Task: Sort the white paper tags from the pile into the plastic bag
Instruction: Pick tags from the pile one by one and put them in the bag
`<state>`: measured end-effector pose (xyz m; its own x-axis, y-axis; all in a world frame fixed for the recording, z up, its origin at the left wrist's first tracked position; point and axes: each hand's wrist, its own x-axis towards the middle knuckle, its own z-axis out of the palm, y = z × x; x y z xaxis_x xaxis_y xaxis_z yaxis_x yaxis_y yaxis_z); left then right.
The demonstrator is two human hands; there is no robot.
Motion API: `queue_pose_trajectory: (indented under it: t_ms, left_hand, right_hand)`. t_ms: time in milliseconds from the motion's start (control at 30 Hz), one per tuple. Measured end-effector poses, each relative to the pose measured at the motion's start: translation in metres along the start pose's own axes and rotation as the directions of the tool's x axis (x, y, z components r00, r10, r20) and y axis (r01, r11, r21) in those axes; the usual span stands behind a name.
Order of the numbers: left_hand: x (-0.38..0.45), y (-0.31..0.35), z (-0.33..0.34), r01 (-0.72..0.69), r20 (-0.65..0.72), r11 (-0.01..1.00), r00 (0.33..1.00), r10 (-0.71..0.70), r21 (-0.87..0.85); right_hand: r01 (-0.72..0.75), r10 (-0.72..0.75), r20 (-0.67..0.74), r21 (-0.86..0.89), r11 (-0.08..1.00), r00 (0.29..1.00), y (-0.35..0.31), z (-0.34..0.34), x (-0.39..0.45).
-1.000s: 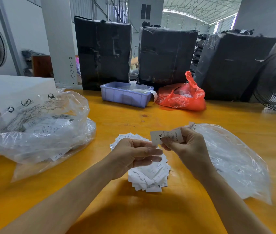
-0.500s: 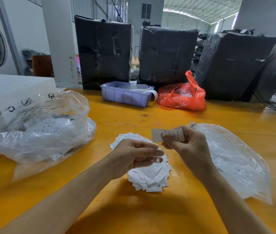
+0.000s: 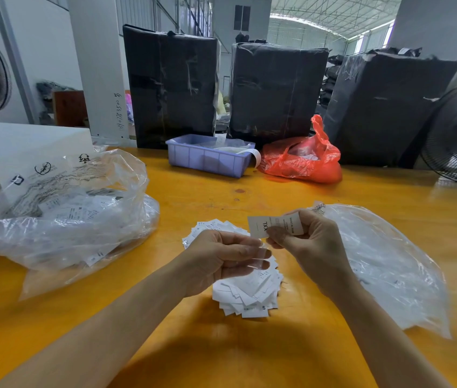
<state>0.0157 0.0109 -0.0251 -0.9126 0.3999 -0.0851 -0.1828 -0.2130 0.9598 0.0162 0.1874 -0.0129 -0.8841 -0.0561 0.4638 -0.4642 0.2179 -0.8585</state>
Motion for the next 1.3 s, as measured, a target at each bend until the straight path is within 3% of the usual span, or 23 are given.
queue_pose_trajectory:
  t_ms: [333, 567, 1000, 1167, 1300]
  left_hand:
    - [-0.0024, 0.0014, -0.0009, -0.008, -0.006, 1.0, 1.0, 0.009, 0.007]
    - [-0.0029, 0.0017, -0.0001, -0.009, 0.002, 0.999, 1.0, 0.009, 0.032]
    - [-0.0001, 0.0004, 0.0004, -0.139, -0.214, 0.975, 0.961, 0.175, 0.176]
    - [0.0005, 0.0002, 0.0003, -0.174, -0.236, 0.968, 0.948, 0.214, 0.178]
    - [0.0017, -0.0009, 0.0001, -0.183, -0.25, 0.965, 0.941, 0.227, 0.188]
  right_hand:
    - [-0.001, 0.002, -0.028, 0.058, 0.998, 1.0, -0.0012, -0.0036, 0.0019]
    - [0.018, -0.018, 0.006, -0.107, 0.994, 1.0, 0.0005, -0.0011, 0.0005]
    - [-0.084, 0.09, 0.036, -0.142, 0.986, 0.995, 0.0025, -0.0024, 0.0024]
    - [-0.063, 0.063, -0.051, -0.012, 0.998, 0.997, -0.0002, -0.0036, 0.0032]
    - [-0.022, 0.021, -0.049, -0.023, 0.999, 0.999, -0.0004, -0.003, 0.0025]
